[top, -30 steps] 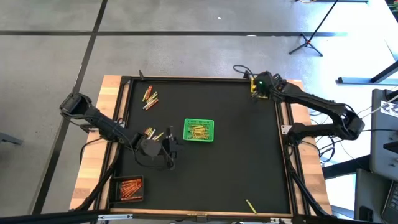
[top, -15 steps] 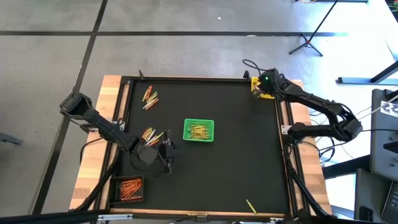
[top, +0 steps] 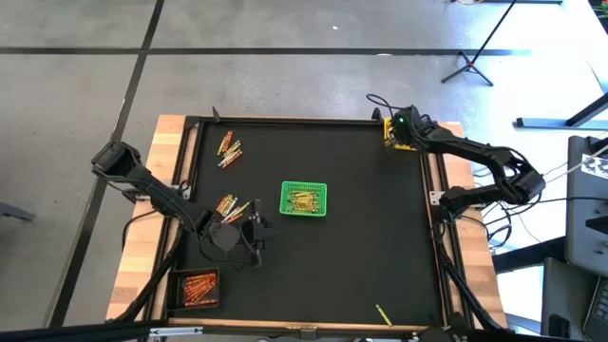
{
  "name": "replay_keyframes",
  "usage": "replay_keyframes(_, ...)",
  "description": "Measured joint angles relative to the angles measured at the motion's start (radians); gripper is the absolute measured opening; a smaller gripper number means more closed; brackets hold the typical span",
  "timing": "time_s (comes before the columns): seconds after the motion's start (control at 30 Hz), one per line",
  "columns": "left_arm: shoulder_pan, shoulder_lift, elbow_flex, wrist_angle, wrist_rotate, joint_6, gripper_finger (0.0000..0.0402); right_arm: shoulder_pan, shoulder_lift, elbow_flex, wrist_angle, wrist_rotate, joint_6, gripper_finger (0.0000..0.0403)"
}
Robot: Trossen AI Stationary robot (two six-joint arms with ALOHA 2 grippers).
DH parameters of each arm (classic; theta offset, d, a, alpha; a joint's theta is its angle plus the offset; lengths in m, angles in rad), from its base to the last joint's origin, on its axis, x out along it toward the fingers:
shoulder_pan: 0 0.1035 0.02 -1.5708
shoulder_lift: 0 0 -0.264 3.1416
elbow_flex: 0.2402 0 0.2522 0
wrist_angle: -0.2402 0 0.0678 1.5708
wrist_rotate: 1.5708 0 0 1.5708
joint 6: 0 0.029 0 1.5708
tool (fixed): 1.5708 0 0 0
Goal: Sort crayons
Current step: Put the black crayon into the yellow bin, then put the green crayon into the green bin
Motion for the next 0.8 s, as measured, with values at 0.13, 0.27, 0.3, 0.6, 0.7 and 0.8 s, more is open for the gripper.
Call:
replay_keyframes(0.13,0.0,0.0,0.0,0.0,0.0,0.0,0.0088,0.0,0.028,0.0,0.042,0.01,-0.021,0.0014)
replay_keyframes(0.27,0.0,0.0,0.0,0.001,0.0,-0.003,0.0088,0.001,0.046,0.0,0.066,0.009,-0.015,0.0023)
replay_keyframes(0.3,0.0,0.0,0.0,0.001,0.0,-0.009,0.0088,0.001,0.047,0.0,0.065,0.008,-0.016,0.0031)
replay_keyframes(0.6,0.002,0.0,0.0,0.002,0.0,-0.018,0.0088,0.016,0.026,0.095,-0.125,-0.008,-0.023,0.0155)
replay_keyframes(0.7,0.002,0.0,0.0,0.001,0.003,-0.02,0.0088,0.075,-0.026,0.133,-0.204,-0.044,-0.018,0.017)
replay_keyframes(0.8,0.002,0.0,0.0,0.001,0.013,-0.021,0.0088,0.172,-0.1,0.137,-0.272,-0.102,-0.008,0.0174)
